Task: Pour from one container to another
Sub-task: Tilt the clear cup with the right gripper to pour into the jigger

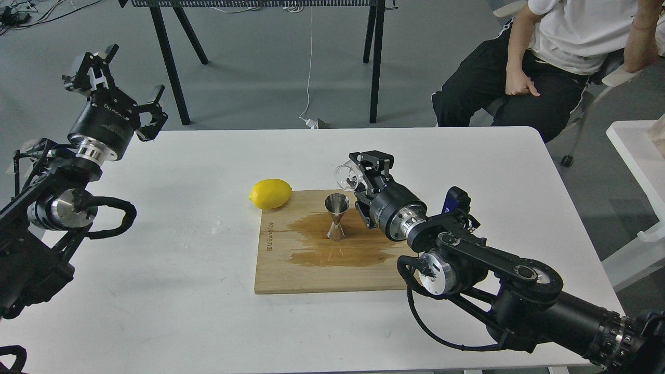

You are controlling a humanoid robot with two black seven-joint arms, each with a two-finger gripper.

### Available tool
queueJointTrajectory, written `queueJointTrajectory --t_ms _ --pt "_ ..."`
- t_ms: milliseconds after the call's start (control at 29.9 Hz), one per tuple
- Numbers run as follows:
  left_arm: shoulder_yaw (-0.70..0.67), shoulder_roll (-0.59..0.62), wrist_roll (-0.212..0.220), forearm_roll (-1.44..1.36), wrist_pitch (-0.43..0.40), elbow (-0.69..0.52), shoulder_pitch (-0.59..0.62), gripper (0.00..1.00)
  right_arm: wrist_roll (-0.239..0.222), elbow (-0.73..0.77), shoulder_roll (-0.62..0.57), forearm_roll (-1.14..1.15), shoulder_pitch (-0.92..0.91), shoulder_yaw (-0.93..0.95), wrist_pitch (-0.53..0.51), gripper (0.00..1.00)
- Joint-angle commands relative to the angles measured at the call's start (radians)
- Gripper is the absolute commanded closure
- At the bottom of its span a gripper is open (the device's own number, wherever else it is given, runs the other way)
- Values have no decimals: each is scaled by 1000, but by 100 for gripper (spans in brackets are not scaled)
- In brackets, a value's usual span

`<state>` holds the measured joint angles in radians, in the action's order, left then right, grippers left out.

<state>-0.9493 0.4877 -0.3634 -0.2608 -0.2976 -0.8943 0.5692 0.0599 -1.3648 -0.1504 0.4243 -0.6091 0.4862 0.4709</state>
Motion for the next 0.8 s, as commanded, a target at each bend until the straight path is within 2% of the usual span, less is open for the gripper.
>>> queueJointTrajectory --t_ms 0,201,769 --pt "0 0 0 0 0 0 0 0 0 3 0 7 0 -17 0 51" --pt "1 -1 0 0 0 0 -2 0 1 19 2 90 2 -38 2 51" --pt "1 -1 0 -2 0 1 -2 0 21 49 8 136 -15 -101 18 51"
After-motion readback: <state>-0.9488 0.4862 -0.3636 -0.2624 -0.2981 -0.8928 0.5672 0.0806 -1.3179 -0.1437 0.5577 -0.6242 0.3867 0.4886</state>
